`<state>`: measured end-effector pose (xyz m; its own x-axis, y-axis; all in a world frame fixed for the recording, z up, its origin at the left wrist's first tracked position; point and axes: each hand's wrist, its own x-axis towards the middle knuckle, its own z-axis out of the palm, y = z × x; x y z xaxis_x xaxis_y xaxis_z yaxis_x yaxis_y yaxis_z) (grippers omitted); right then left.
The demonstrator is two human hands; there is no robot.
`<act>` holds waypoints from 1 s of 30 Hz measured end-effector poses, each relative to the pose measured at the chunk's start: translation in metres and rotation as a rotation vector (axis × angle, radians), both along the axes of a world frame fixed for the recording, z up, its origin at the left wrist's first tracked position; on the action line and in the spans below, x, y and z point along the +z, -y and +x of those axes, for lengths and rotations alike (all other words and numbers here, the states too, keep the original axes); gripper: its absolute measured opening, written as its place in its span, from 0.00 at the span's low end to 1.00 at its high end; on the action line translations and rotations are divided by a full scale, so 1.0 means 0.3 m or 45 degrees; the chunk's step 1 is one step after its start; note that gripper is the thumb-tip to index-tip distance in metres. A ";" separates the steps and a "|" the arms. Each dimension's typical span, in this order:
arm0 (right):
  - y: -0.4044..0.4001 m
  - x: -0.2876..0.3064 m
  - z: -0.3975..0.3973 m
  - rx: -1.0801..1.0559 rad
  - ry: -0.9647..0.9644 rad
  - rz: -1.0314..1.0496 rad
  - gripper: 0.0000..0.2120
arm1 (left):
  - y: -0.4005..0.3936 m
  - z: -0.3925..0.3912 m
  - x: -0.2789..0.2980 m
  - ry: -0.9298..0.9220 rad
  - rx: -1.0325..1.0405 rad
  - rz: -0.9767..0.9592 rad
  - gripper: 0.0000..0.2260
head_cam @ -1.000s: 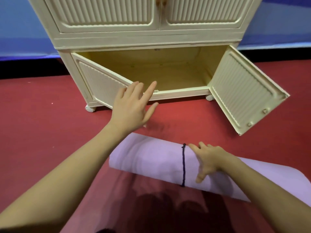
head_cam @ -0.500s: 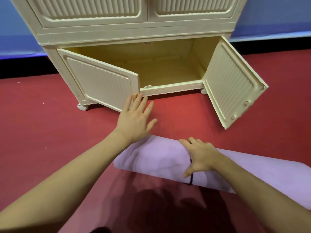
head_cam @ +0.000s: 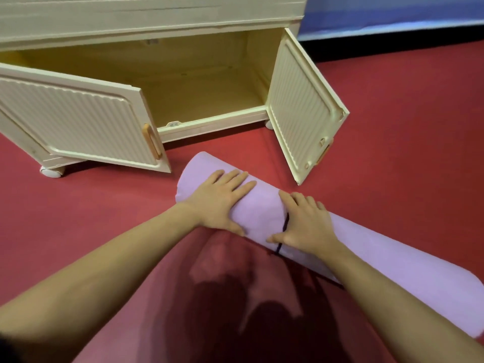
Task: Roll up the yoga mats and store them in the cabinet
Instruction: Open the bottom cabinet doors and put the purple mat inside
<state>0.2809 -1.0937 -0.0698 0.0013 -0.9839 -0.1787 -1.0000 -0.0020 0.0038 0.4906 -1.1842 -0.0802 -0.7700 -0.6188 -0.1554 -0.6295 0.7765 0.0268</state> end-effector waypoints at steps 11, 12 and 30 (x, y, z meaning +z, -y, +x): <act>0.031 -0.082 -0.032 0.032 0.059 -0.179 0.55 | 0.135 -0.033 -0.042 0.213 0.010 -0.075 0.62; 0.022 -0.082 -0.045 0.008 0.034 -0.144 0.59 | 0.140 -0.055 -0.041 0.185 -0.042 -0.093 0.62; -0.022 -0.026 -0.011 -0.242 -0.081 -0.268 0.55 | 0.236 -0.162 0.072 0.064 -0.483 -0.176 0.57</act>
<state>0.2777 -1.0871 -0.0777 -0.1914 -0.9809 0.0355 -0.9801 0.1929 0.0471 0.4420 -1.2549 -0.0587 -0.9412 -0.3102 -0.1342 -0.2956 0.9480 -0.1179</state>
